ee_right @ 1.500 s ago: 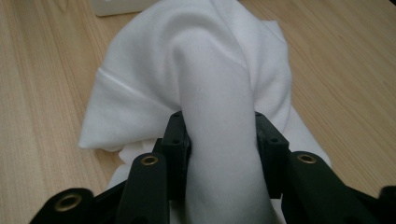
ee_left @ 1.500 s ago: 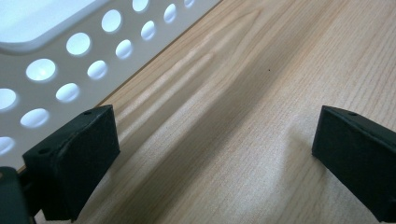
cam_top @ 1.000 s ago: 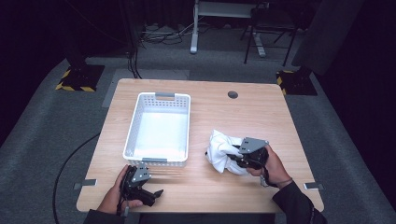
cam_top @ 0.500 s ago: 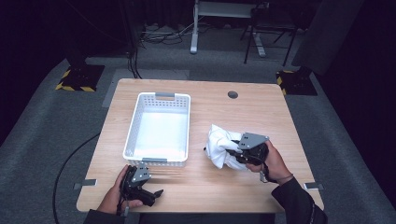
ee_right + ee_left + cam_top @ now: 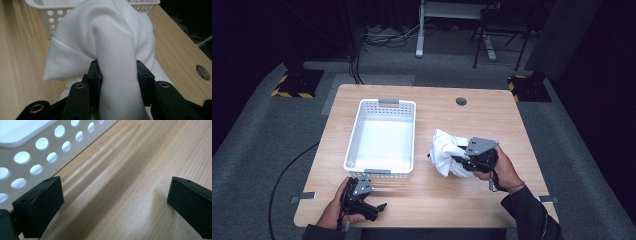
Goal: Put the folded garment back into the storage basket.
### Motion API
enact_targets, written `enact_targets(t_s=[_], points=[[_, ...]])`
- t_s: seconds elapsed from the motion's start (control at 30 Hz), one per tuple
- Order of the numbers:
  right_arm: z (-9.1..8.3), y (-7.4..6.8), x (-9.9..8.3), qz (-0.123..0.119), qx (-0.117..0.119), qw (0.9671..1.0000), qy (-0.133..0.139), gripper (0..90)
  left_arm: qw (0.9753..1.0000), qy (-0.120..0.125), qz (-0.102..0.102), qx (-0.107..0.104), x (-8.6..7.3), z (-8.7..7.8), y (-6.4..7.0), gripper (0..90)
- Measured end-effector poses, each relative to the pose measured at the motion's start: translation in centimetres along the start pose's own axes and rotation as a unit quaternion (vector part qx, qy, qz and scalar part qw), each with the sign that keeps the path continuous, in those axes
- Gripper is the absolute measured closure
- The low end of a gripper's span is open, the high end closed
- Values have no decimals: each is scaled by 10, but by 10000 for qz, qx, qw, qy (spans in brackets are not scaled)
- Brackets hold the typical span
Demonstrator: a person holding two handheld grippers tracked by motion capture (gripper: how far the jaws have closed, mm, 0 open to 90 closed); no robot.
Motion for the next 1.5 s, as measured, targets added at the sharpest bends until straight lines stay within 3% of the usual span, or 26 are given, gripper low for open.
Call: enact_targets(t_s=[1.5], points=[[16, 7, 71, -458, 74, 9987, 211, 640, 10000, 4, 2, 6, 0, 0, 0, 5]])
Point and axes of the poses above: each handheld gripper's, and its own axes: z roughly forward along the jaws, x roughly out of its top, y roughly to its right, the point moved 7 cm from there along z, roughly forward along the jaws, and after that the axes turned 6 degrees about -z, right-handed, at the moved point
